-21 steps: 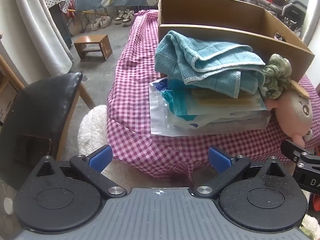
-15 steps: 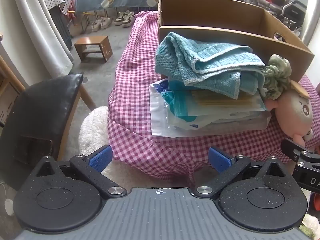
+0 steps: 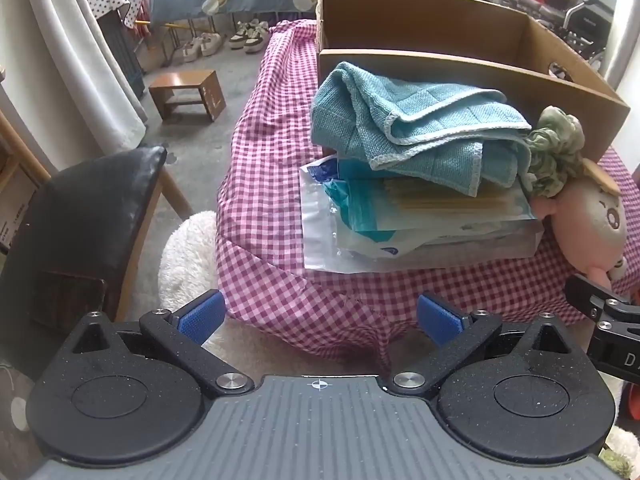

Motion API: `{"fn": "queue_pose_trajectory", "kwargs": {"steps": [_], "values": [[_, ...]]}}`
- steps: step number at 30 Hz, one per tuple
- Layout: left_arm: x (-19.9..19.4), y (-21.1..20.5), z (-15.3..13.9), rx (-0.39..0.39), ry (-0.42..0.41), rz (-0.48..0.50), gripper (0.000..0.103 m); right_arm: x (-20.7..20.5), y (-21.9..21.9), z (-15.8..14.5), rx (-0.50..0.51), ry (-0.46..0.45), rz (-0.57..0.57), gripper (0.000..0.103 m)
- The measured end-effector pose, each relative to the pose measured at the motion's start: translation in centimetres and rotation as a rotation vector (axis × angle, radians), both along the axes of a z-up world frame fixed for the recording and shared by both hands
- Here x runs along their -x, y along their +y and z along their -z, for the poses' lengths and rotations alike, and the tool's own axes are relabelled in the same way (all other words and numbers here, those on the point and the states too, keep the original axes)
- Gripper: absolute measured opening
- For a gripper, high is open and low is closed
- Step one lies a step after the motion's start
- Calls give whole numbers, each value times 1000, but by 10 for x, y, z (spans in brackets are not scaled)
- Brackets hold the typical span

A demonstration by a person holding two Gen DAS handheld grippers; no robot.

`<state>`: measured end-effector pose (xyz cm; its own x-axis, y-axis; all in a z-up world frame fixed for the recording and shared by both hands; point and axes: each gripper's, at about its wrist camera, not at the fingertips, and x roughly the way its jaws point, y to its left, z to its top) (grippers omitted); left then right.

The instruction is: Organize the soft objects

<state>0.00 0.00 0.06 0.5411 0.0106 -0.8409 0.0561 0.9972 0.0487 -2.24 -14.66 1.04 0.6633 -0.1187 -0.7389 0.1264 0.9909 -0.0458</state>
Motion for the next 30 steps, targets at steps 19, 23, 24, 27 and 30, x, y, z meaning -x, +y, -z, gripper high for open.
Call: {"fn": "queue_pose_trajectory", "kwargs": {"steps": [19, 23, 24, 27, 30], "values": [[1, 3, 1, -5, 2, -3, 102, -1, 0, 0, 1, 3, 1, 103], [1, 3, 1, -6, 2, -4, 102, 0, 1, 0, 2, 4, 2, 103], [1, 4, 1, -6, 2, -5, 102, 0, 1, 0, 2, 4, 2, 103], [1, 4, 1, -7, 2, -6, 102, 0, 1, 0, 5, 4, 0, 103], [1, 4, 1, -9, 1, -5, 102, 0, 0, 0, 7, 3, -2, 103]]}}
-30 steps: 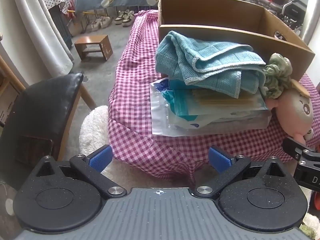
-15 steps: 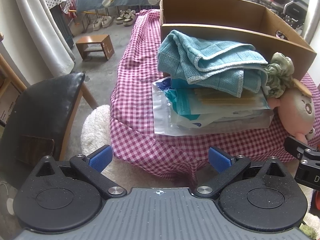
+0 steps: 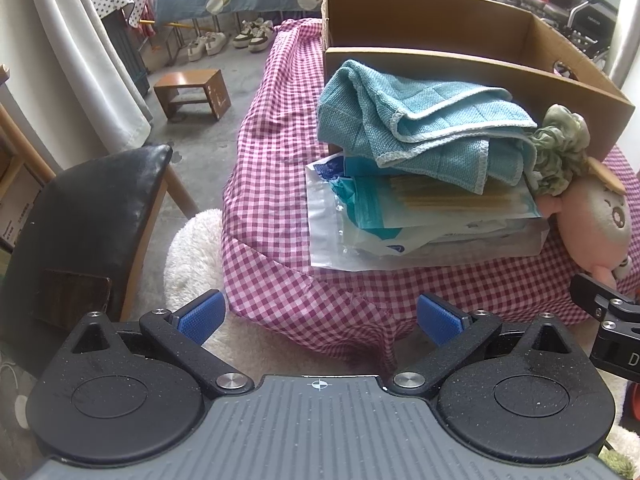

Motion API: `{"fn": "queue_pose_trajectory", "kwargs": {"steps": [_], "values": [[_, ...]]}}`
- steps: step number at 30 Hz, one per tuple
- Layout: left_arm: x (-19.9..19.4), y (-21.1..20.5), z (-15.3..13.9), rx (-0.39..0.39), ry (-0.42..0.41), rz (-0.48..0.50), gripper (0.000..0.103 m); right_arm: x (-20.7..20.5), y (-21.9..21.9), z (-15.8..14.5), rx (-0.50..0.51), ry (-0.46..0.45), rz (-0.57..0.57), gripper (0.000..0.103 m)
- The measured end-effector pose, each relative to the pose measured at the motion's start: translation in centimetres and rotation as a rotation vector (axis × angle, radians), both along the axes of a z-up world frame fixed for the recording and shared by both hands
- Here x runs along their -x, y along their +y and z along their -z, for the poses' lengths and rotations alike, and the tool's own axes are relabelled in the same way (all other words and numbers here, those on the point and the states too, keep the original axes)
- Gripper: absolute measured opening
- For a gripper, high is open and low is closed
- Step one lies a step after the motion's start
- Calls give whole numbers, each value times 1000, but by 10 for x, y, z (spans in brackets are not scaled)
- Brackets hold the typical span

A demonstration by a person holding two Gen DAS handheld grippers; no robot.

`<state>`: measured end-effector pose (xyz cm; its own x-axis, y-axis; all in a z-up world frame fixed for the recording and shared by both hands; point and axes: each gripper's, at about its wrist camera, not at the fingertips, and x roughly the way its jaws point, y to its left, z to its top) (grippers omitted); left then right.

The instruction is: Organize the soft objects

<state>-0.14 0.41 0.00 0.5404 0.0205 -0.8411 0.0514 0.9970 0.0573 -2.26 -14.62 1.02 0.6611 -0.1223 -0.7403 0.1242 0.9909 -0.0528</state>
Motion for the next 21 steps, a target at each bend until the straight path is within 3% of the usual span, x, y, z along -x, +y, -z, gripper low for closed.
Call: {"fn": "queue_pose_trajectory", "kwargs": {"steps": [21], "values": [[-1, -2, 1, -5, 12, -1, 102, -1, -2, 1, 5, 1, 6, 103]]}}
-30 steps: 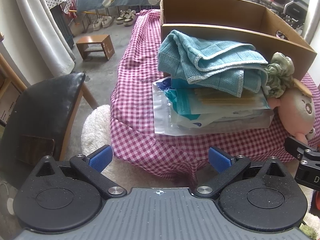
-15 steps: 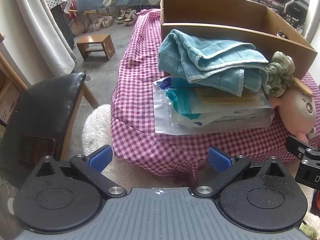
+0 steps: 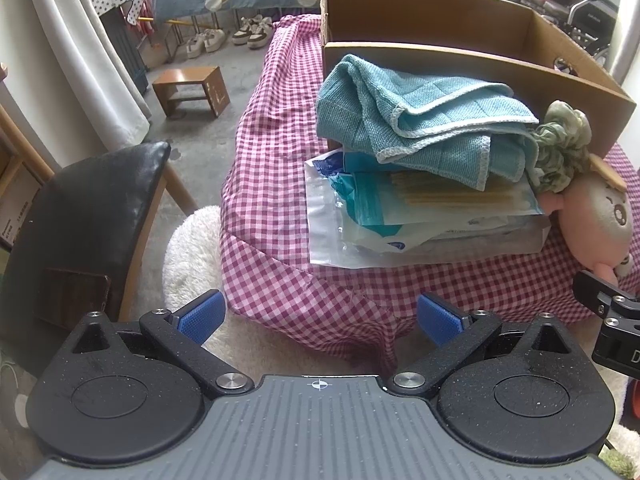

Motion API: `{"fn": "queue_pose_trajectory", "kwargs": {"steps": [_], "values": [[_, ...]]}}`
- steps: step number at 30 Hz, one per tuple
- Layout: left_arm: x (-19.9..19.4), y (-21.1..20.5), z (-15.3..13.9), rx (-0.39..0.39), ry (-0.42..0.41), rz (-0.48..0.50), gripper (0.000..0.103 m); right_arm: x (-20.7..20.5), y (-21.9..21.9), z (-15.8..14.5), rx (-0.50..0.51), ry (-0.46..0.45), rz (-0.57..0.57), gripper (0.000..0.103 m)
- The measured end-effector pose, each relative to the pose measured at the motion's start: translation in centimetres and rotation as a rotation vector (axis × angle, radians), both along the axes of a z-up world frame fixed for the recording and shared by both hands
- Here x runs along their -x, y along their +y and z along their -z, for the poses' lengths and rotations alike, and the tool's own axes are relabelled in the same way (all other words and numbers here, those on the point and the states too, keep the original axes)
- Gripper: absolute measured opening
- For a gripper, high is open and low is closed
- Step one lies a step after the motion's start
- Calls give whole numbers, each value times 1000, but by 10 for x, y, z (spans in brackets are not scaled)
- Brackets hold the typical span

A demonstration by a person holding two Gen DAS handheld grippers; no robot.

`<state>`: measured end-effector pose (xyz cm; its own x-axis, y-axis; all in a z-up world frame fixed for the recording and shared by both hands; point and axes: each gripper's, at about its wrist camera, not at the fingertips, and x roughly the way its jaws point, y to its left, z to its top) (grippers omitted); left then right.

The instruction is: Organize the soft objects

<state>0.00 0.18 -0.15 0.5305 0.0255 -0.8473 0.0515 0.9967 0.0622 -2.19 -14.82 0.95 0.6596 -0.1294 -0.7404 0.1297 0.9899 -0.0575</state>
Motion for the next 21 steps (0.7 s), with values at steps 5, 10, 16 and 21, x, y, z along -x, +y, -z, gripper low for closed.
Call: {"fn": "queue_pose_trajectory", "kwargs": {"steps": [5, 10, 16, 21], "values": [[-1, 0, 1, 3, 5, 2, 102, -1, 2, 1, 3, 3, 0, 103], [-9, 3, -1, 8, -14, 2, 102, -7, 1, 0, 9, -4, -9, 103], [-19, 24, -20, 77, -139, 25, 102, -12, -16, -19, -81, -132, -40, 103], [-31, 51, -33, 226, -237, 54, 102, -20, -29, -45, -243, -306, -109, 103]]}}
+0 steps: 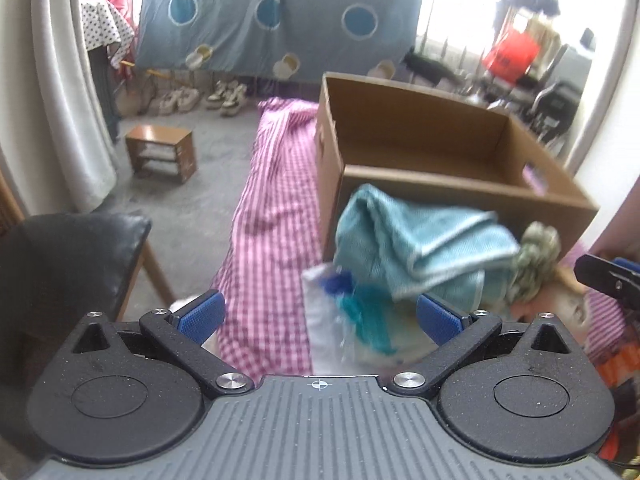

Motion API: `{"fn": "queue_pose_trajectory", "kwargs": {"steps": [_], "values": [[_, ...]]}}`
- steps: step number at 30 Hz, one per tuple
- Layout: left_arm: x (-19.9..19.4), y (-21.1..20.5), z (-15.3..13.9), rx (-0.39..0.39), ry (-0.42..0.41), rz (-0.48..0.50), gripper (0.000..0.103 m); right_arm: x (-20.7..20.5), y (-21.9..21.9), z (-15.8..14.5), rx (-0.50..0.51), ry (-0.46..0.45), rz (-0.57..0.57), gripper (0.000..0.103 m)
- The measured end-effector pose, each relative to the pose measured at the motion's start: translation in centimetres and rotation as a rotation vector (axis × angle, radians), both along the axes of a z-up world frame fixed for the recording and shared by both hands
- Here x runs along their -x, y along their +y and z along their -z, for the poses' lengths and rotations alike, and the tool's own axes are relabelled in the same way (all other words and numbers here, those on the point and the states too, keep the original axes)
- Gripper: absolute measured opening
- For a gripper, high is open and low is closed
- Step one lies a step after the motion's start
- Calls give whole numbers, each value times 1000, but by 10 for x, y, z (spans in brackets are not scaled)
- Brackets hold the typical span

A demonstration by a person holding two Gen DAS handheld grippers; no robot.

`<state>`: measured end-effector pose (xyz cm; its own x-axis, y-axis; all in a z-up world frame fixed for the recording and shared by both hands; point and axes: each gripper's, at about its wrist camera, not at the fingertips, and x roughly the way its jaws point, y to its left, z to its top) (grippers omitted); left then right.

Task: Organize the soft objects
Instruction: 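Lower the right gripper onto the teal towel and close on it, then lift the teal towel with the right gripper and drop it into the box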

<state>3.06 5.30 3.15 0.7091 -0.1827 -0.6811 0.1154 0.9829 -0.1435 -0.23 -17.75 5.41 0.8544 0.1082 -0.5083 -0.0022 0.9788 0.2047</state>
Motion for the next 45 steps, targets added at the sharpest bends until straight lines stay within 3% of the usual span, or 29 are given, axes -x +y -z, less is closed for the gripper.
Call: {"fn": "queue_pose_trajectory", "kwargs": {"steps": [3, 5, 9, 12, 17, 19, 21, 31, 34, 36, 40, 42, 45], "values": [[-16, 12, -3, 100, -20, 23, 102, -14, -3, -9, -122, -61, -77, 103], [-28, 16, -1, 152, -10, 37, 101, -30, -3, -8, -188, -48, -115, 101], [-50, 21, 5, 262, 34, 87, 99, -67, -5, 10, -271, 58, -129, 73], [-66, 22, 11, 329, 82, 129, 98, -89, -10, 28, -303, 145, -97, 70], [-83, 19, 21, 372, 146, 181, 95, -102, -12, 43, -328, 218, -78, 70], [-87, 17, 24, 381, 152, 194, 91, -107, -12, 46, -339, 233, -82, 70], [-91, 14, 26, 381, 160, 205, 81, -110, -11, 48, -344, 244, -84, 70], [-105, 7, 34, 400, 217, 214, 61, -123, -5, 53, -337, 239, -120, 67], [-104, 9, 33, 389, 201, 195, 54, -118, -3, 51, -296, 218, -132, 61], [-102, 10, 31, 383, 189, 187, 48, -115, 1, 47, -259, 203, -143, 50], [-93, 9, 23, 350, 144, 186, 42, -104, 15, 38, -171, 157, -166, 42], [-86, 8, 18, 334, 118, 193, 32, -98, 22, 35, -118, 131, -181, 37], [-78, 3, 12, 303, 79, 207, 25, -90, 34, 33, -57, 100, -203, 31]]}}
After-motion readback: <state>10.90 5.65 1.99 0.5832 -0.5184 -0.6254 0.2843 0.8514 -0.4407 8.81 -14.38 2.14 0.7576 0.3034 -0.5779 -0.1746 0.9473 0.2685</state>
